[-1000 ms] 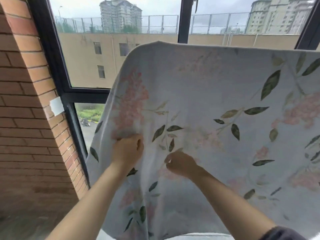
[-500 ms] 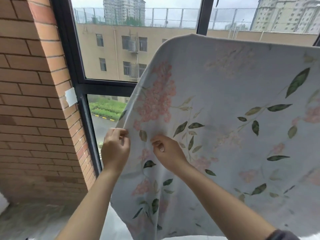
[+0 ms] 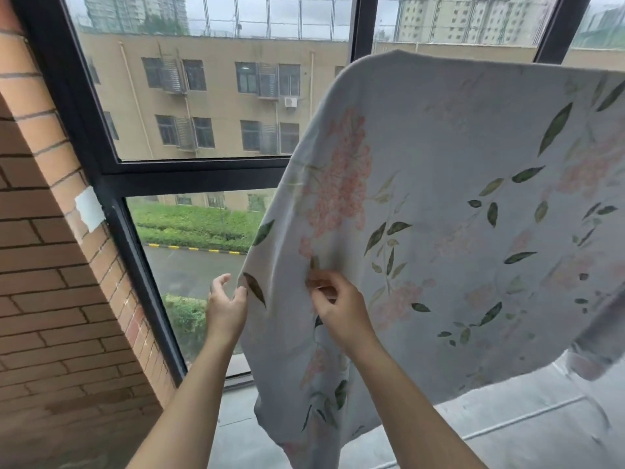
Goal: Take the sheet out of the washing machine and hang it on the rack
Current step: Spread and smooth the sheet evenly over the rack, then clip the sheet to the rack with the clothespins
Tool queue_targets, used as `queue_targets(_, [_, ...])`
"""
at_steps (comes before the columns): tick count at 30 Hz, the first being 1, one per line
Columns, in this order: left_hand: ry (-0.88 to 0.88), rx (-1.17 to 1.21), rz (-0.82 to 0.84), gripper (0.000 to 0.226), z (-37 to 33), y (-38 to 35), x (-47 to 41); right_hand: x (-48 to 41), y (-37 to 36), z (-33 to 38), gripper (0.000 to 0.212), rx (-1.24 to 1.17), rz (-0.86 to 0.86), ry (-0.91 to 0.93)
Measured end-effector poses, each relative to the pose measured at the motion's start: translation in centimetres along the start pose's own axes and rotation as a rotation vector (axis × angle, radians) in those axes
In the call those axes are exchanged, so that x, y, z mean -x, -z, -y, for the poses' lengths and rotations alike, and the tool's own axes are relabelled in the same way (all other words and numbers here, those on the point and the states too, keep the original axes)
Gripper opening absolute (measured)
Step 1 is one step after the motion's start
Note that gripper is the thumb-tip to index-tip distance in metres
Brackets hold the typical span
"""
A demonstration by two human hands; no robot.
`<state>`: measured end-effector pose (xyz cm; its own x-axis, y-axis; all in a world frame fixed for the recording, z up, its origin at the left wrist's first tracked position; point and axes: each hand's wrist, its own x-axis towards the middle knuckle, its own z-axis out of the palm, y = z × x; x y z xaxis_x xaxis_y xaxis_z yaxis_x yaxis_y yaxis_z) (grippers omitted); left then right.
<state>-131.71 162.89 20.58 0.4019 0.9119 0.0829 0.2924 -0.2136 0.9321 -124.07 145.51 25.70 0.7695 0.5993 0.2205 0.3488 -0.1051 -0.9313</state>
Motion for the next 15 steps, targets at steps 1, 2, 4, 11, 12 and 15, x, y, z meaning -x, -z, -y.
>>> queue_targets(1, [0.051,0.041,0.055,0.043,0.3,0.0,-0.4,0.4,-0.3,-0.1,0.021,-0.005,-0.015,-0.011])
queue_targets(2, [0.102,0.071,0.107,0.044,0.4,-0.1,-0.6,0.8,-0.5,-0.2,0.021,-0.008,-0.031,-0.022])
queue_targets(4, [0.169,0.102,0.162,0.042,0.5,-0.1,-1.1,1.2,-0.7,-0.1,0.022,-0.007,-0.053,-0.039])
queue_targets(11, [0.054,0.967,0.633,0.039,-4.4,3.7,0.6,3.1,-2.0,1.5,0.035,-0.031,-0.038,-0.007])
queue_targets(12, [-0.060,0.951,0.729,0.044,-5.8,4.4,0.9,3.5,-2.2,1.9,0.047,-0.013,0.005,-0.002])
queue_targets(15, [-0.394,0.709,0.936,0.052,-9.5,6.0,2.2,3.9,-3.0,3.0,0.081,0.066,0.058,-0.018])
